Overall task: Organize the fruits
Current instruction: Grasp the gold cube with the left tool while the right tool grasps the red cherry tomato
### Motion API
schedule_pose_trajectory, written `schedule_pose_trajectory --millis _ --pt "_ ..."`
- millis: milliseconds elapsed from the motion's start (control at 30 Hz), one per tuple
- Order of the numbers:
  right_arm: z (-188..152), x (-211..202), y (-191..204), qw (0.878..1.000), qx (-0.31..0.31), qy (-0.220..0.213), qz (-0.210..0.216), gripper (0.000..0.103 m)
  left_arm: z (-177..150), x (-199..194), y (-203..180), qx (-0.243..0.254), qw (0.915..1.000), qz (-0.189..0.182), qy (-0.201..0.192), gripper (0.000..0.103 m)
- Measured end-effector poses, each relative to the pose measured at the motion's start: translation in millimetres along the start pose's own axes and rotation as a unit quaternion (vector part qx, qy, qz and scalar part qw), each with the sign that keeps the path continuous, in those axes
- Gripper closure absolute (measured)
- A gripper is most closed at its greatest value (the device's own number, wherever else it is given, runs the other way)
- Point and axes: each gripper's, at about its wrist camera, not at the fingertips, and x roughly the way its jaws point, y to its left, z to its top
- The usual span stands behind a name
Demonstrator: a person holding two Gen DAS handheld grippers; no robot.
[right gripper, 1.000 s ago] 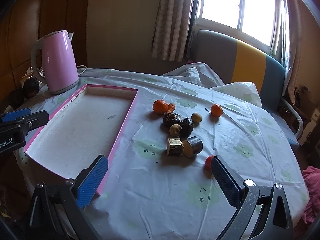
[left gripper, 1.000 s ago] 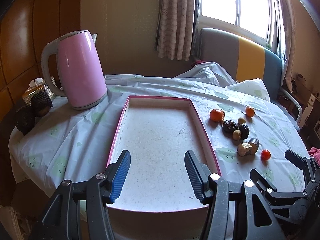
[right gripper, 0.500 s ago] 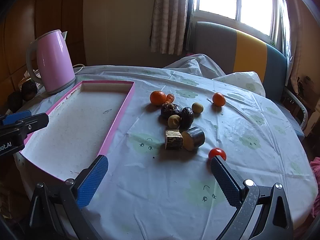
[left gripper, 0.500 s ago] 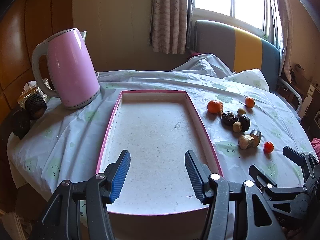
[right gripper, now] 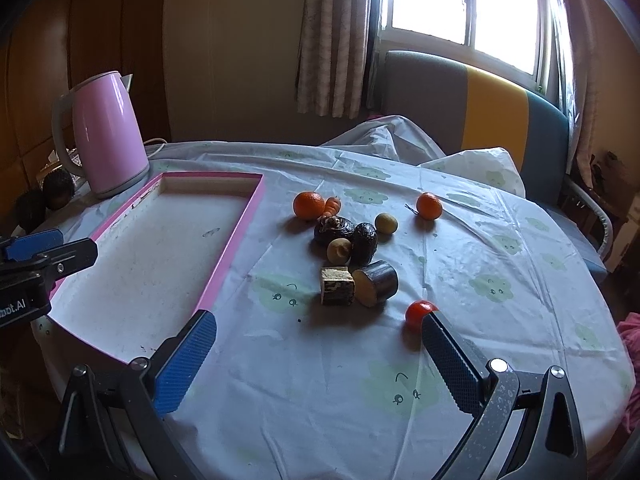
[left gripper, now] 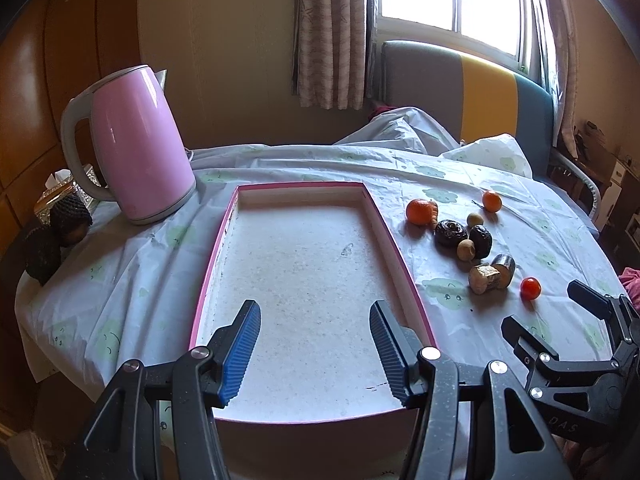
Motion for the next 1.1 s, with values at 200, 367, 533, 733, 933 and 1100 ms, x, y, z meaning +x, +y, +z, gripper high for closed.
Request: schedule_pose_trajectory --millis 200,367,533,733,933,1100 --pt "0 -3 -6 1.0 0.003 -0.002 -0.005 0.0 1 0 -4 0.008 1.0 -0.004 -0.001 0.045" --pt "0 -2 -16 1.0 0.012 -0.001 -0.009 0.0 4 1 -10 0.025 0.9996 -0.013 0.0 0.039" --pt "-1 -1 -28 1.0 0.027 0.003 -0.013 0.01 8 3 -19 0.043 0.9988 -0.024 0.002 0.039" --pt "-3 4 -47 0.998 0.053 0.019 -0.008 0.045 12 15 -33 0.061 0.9963 -0.054 0.026 0.039" --pt "-10 12 -76 0.995 0.094 0.043 0.01 0.056 13 27 -45 0.069 0.9914 -0.097 0.054 0.045" --pt "-16 25 -97 0.991 0.118 0.066 0.025 0.056 19 36 -55 0.072 0.9865 -0.129 0.071 0.049"
